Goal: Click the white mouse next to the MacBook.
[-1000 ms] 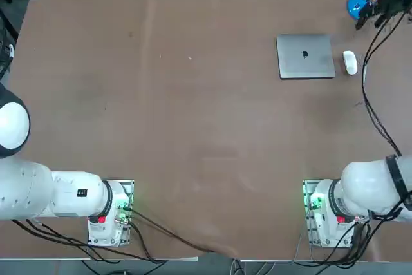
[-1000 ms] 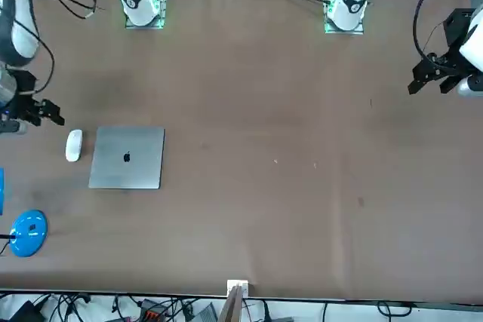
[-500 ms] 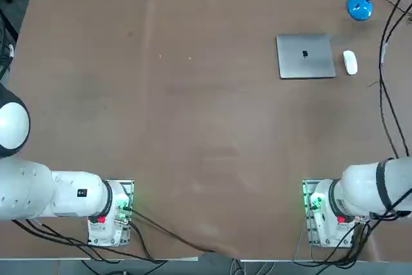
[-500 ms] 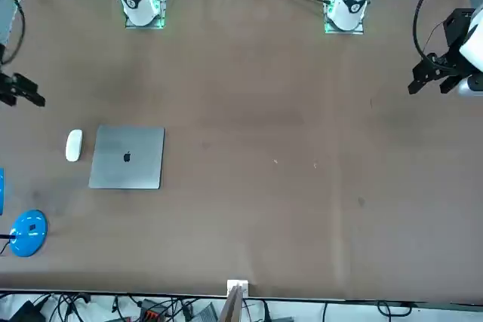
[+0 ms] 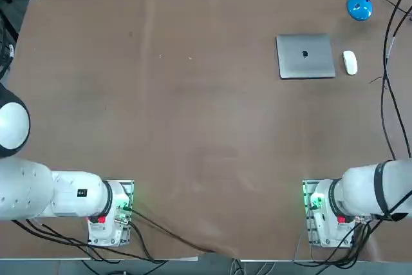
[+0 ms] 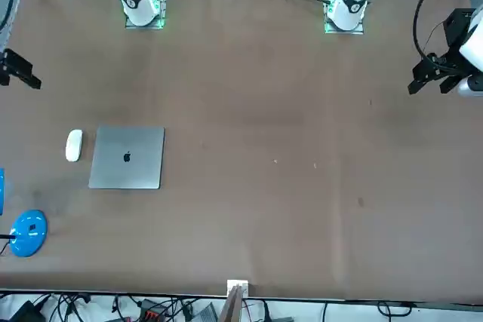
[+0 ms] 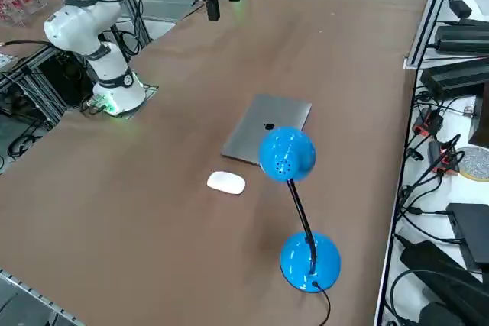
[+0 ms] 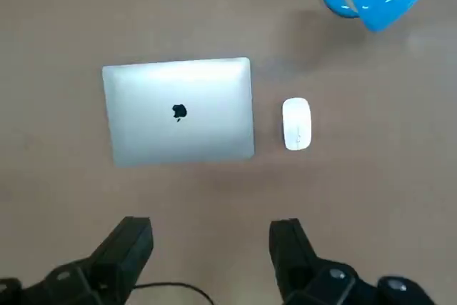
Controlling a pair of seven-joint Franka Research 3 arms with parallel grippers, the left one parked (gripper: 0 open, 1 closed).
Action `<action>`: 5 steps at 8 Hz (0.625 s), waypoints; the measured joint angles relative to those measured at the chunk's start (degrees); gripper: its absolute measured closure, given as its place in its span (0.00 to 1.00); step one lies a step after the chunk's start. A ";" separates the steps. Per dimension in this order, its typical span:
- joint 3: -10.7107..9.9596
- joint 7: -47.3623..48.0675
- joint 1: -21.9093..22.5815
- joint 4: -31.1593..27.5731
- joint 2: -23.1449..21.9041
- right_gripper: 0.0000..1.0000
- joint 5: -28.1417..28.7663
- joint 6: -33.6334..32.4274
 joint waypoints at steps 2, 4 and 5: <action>0.01 0.22 1.65 -0.42 -1.61 0.00 0.02 -1.48; 0.01 0.29 2.89 -0.79 -2.45 0.00 0.02 -1.69; 0.01 0.31 3.12 -0.79 -2.47 0.00 0.02 -1.69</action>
